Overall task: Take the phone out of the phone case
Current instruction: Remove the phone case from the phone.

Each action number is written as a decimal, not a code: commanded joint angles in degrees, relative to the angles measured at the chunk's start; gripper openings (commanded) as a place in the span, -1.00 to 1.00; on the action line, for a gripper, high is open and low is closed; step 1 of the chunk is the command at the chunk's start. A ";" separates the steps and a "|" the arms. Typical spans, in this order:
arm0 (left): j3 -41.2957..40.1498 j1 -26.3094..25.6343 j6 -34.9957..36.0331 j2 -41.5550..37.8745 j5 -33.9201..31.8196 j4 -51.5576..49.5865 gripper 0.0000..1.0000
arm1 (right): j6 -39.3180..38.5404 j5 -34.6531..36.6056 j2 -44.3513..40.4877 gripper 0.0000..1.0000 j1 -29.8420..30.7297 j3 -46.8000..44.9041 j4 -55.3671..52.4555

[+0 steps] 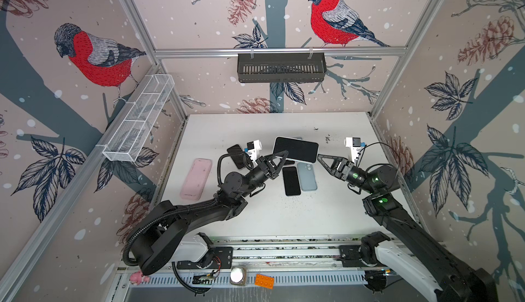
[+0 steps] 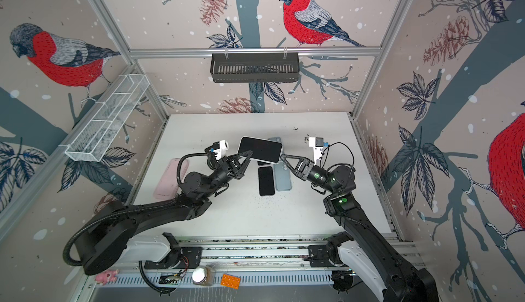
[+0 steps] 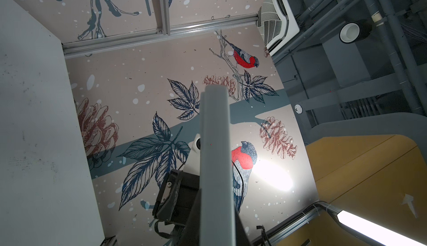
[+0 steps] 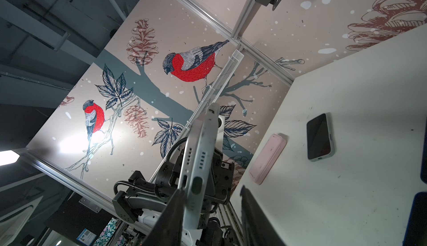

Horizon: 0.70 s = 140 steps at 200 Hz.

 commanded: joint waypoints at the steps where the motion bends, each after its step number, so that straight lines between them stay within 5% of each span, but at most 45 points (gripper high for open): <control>1: 0.87 -0.31 1.42 -0.71 2.59 3.69 -1.00 | -2.92 0.77 0.74 -0.21 0.24 0.44 -4.14; 91: 0.52 -0.77 2.17 -0.43 4.40 4.27 -1.00 | -1.80 -0.92 3.18 -0.27 -2.33 1.10 -2.31; 140: 0.24 -0.69 1.69 1.58 6.00 6.33 -1.00 | 1.24 -3.99 3.89 -0.50 -3.61 0.30 1.81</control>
